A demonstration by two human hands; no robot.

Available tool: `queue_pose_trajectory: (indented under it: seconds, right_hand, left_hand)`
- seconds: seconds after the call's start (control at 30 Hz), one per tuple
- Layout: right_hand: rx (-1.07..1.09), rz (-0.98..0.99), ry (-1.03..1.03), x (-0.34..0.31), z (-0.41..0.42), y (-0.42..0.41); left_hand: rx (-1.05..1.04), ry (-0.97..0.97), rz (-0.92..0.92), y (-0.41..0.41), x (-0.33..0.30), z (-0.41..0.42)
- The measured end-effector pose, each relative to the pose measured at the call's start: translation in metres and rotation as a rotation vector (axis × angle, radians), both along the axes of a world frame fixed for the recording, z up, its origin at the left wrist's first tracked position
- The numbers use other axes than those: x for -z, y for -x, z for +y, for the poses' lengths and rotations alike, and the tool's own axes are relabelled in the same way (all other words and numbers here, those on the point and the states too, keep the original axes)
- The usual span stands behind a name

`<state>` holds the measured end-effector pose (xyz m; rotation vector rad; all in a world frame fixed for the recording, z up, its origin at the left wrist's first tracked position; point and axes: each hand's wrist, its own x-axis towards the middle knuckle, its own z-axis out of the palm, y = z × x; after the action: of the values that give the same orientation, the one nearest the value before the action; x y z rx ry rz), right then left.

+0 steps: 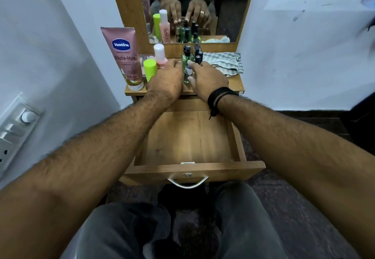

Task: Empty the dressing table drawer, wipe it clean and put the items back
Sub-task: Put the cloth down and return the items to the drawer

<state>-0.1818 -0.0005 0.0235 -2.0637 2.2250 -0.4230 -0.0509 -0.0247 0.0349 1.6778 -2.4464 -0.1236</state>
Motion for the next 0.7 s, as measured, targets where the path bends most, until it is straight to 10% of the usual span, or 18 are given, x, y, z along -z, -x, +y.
queue_pose_trajectory:
  seconds: [0.7]
  right_hand:
    - [-0.069,-0.167,0.184,-0.012,0.014,-0.002]
  left_hand:
    - [0.114,0.128,0.231,-0.015,0.01,0.014]
